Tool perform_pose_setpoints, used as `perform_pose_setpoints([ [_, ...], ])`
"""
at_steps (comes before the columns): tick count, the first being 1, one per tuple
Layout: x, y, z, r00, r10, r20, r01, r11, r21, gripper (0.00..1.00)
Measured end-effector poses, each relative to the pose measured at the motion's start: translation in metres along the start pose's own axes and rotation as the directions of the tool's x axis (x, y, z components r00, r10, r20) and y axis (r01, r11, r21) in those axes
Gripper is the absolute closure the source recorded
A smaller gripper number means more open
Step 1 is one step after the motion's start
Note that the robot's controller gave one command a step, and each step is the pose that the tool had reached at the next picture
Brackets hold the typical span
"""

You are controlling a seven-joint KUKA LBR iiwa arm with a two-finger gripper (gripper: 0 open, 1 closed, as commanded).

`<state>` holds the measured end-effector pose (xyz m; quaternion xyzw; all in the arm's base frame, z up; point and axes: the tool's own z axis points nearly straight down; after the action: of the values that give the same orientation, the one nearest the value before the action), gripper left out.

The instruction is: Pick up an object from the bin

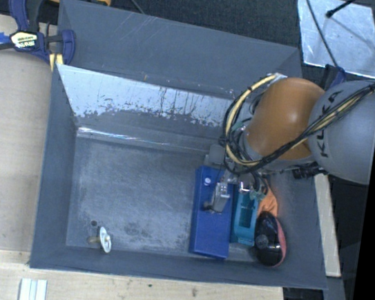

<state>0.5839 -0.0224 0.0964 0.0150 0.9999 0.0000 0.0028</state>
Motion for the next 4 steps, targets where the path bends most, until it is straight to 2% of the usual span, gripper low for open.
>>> perform_pose_setpoints([
  [1, -0.013, -0.046, 0.002, 0.988, 0.157, 0.005, -0.157, 0.988, 0.000, 1.00],
  [2, -0.012, -0.045, 0.003, 0.988, 0.157, 0.003, -0.157, 0.988, 0.000, 0.00],
  [3, -0.012, -0.045, 0.003, 0.988, 0.157, 0.002, -0.157, 0.988, 0.000, 0.00],
  [4, -0.020, 0.006, 0.021, 0.993, 0.116, 0.016, -0.116, 0.993, -0.002, 1.00],
])
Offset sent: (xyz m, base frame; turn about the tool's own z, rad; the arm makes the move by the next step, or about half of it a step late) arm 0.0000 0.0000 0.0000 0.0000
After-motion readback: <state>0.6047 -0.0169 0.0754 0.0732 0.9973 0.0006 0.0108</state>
